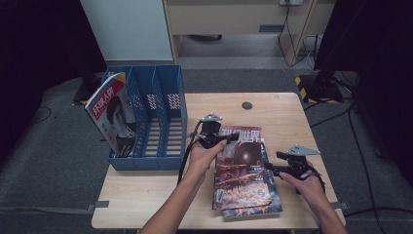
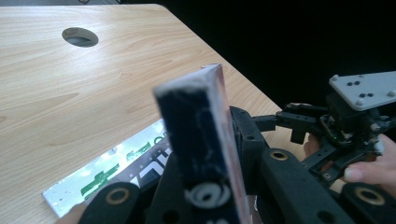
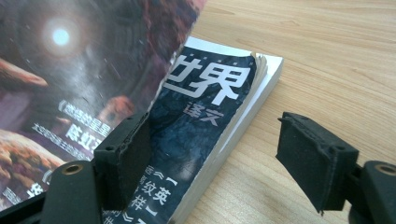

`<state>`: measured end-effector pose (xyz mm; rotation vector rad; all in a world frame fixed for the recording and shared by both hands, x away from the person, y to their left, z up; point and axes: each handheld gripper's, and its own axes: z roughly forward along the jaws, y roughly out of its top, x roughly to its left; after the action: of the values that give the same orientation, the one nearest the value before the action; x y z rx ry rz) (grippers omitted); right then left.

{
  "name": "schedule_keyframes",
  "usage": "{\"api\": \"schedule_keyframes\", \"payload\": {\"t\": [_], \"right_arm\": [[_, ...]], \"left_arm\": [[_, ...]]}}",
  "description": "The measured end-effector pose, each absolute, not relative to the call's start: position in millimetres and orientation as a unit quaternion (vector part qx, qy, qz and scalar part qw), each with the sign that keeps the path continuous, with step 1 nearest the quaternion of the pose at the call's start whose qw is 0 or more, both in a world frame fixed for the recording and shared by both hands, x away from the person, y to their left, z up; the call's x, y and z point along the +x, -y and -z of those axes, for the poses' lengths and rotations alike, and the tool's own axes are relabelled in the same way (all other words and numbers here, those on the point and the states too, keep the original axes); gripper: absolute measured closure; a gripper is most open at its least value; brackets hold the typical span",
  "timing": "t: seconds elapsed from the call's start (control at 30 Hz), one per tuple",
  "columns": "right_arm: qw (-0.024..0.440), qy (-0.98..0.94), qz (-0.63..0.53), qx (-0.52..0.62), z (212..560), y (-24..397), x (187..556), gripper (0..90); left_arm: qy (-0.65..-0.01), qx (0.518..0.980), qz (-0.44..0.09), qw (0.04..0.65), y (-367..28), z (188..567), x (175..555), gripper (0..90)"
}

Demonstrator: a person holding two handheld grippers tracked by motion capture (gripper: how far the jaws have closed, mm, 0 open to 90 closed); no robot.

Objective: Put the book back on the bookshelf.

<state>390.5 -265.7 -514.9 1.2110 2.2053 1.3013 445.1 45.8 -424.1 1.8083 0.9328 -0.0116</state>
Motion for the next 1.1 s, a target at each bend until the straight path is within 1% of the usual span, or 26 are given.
{"api": "schedule_keyframes", "payload": {"t": [0.27,0.5,0.73,0.87,1.1], "right_arm": [[0.165,-0.767,-0.445,0.432,515.5,269.7,391.3,29.7],[0.169,-0.768,-0.434,0.439,517.2,272.6,392.1,30.9],[0.174,-0.766,-0.42,0.454,519.6,276.4,392.9,31.8],[0.181,-0.763,-0.413,0.463,521.0,279.9,393.5,33.8],[0.183,-0.761,-0.406,0.472,522.1,282.9,393.8,34.2]], "left_arm": [[-0.392,0.753,0.01,0.528,-46.6,424.0,445.9,82.2],[-0.39,0.753,0.009,0.53,-48.0,420.5,445.7,82.5],[-0.379,0.752,0.001,0.539,-50.2,408.3,444.0,83.1],[-0.37,0.746,0.003,0.553,-53.8,399.8,442.1,83.2],[-0.358,0.739,0.002,0.571,-57.6,386.2,438.6,83.6]]}}
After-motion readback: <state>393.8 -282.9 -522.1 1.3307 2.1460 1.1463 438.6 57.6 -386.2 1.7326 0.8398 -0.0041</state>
